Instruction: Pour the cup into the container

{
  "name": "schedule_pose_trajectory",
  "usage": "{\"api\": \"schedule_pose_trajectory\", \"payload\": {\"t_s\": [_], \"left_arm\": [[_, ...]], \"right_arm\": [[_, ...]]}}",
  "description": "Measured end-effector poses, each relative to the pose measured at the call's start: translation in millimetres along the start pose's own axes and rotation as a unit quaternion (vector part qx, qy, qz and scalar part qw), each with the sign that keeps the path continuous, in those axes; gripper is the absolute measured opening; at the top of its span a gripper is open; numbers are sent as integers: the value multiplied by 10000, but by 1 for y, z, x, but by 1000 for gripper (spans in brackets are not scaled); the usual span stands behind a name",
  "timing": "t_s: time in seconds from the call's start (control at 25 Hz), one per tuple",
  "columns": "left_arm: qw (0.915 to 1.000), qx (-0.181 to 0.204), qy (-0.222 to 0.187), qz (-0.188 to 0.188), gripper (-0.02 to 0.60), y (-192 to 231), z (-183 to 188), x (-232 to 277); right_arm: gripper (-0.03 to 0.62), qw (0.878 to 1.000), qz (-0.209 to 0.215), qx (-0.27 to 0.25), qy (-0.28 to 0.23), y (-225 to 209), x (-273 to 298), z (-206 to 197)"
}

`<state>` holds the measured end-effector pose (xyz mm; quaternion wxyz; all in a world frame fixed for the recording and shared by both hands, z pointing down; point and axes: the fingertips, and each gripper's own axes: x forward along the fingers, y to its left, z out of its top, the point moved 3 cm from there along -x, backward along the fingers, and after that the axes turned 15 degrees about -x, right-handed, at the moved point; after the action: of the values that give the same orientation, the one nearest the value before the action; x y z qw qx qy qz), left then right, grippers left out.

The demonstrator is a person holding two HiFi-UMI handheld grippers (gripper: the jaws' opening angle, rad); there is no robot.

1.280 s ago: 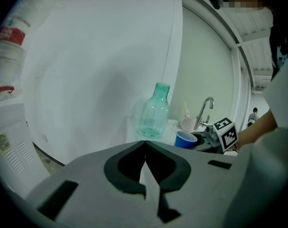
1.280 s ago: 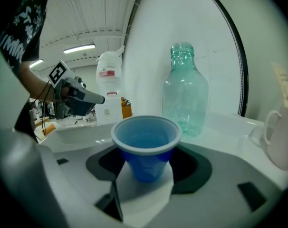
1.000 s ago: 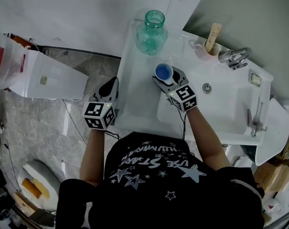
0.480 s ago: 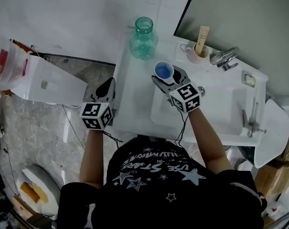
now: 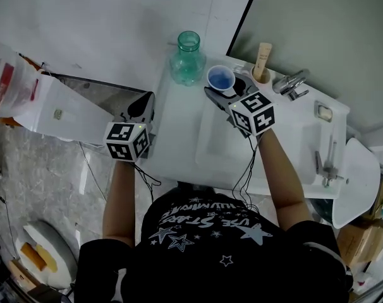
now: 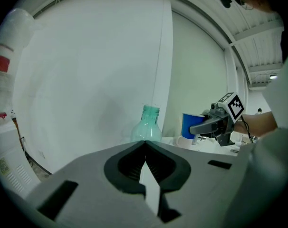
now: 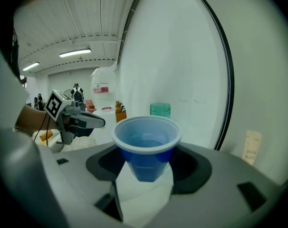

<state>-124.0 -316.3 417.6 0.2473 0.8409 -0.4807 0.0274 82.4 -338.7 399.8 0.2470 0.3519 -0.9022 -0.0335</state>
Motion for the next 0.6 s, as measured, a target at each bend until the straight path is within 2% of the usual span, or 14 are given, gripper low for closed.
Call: {"api": "schedule_pose_trajectory", "payload": {"t_s": [0.32,0.6], "left_arm": [[9997,85,-187,-146,11,-8,38,18],[9997,13,-208,-150,11,-2,50,26]], "right_arm": [[279,9994,-127,-269,183,-37,10,31],[279,9959,-262,-698,509,-63,21,49]]}}
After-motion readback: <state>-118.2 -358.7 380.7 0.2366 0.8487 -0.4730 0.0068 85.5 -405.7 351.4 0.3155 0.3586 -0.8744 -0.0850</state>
